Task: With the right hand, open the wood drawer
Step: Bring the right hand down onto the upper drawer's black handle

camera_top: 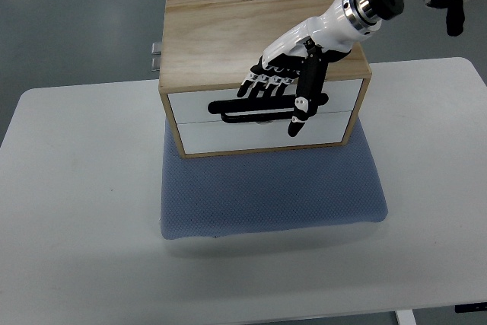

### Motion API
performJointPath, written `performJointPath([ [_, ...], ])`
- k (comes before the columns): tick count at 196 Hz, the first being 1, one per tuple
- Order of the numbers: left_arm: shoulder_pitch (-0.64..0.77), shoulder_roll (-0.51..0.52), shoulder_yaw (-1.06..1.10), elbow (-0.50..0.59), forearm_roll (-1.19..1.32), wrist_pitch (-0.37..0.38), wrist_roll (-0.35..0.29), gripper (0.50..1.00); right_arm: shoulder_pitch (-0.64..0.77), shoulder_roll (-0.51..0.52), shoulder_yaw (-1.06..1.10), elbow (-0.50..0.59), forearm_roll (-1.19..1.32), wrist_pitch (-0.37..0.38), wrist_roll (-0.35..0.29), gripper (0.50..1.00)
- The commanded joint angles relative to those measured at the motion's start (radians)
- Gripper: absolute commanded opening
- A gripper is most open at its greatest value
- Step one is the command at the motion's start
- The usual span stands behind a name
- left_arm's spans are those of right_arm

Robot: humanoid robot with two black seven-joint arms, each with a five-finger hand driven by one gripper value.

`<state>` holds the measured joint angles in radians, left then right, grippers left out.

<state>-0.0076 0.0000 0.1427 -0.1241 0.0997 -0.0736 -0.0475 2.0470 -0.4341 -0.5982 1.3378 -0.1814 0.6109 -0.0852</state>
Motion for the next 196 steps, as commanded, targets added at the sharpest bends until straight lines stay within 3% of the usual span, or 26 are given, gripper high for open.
performJointPath([
  [1, 0.000, 0.000, 0.000, 0.000, 0.000, 0.000, 0.000, 1.000, -0.002, 0.025, -0.002, 0.000, 0.000, 0.000, -0.013, 0.944],
  [39, 0.000, 0.000, 0.000, 0.000, 0.000, 0.000, 0.000, 1.000, -0.010, 0.040, -0.003, 0.000, 0.000, -0.016, -0.057, 0.944],
  [73, 0.000, 0.000, 0.000, 0.000, 0.000, 0.000, 0.000, 1.000, -0.010, 0.041, -0.003, 0.000, 0.000, -0.074, -0.087, 0.944],
  [196, 0.000, 0.000, 0.000, 0.000, 0.000, 0.000, 0.000, 1.000, -0.021, 0.055, -0.061, -0.002, 0.002, -0.129, -0.094, 0.944],
])
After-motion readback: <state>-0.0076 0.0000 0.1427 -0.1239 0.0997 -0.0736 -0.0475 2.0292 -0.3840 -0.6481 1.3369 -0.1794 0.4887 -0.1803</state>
